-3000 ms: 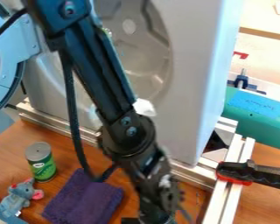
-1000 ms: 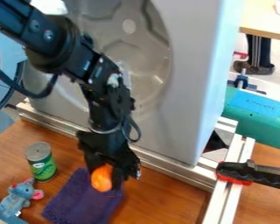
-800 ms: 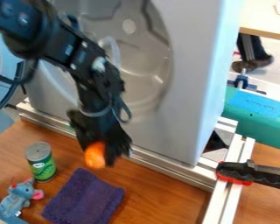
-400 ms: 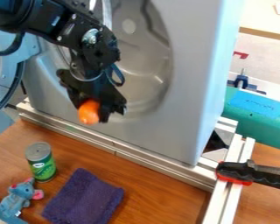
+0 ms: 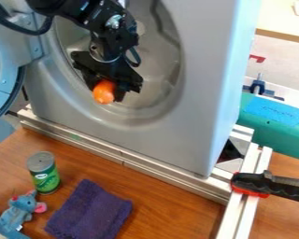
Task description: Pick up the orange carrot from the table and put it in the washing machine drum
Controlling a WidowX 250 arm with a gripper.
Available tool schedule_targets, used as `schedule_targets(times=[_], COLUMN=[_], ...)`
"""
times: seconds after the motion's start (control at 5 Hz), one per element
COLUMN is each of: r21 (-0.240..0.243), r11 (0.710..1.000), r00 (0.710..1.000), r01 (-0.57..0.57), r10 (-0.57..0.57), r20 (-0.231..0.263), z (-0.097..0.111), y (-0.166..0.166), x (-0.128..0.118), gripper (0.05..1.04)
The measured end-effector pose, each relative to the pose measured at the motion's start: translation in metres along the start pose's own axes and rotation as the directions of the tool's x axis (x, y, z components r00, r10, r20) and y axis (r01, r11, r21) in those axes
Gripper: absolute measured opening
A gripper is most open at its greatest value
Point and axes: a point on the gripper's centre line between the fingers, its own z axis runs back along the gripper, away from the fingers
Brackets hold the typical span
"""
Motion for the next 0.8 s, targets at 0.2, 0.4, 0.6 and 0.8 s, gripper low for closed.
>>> schedule_targets(times=[0.2,0.4,0.6,0.8], r21=[-0.002,0.025,0.028,0.013], r11=[1.0,1.0,0.998,0.999], r00=[0.999,0.999,0.993,0.987], r01=[-0.018,0.013,0.05,0.047], r10=[0.018,-0.014,-0.053,-0.048], r20=[0.026,0.051,0.108,0.156], z=[-0.026,-0.056,-0.084,-0.102], y=[0.001,0.004,0.003,-0.004], x=[0.016,0.022,0.038,0.066], gripper=[0.653,0.653,0.653,0.653])
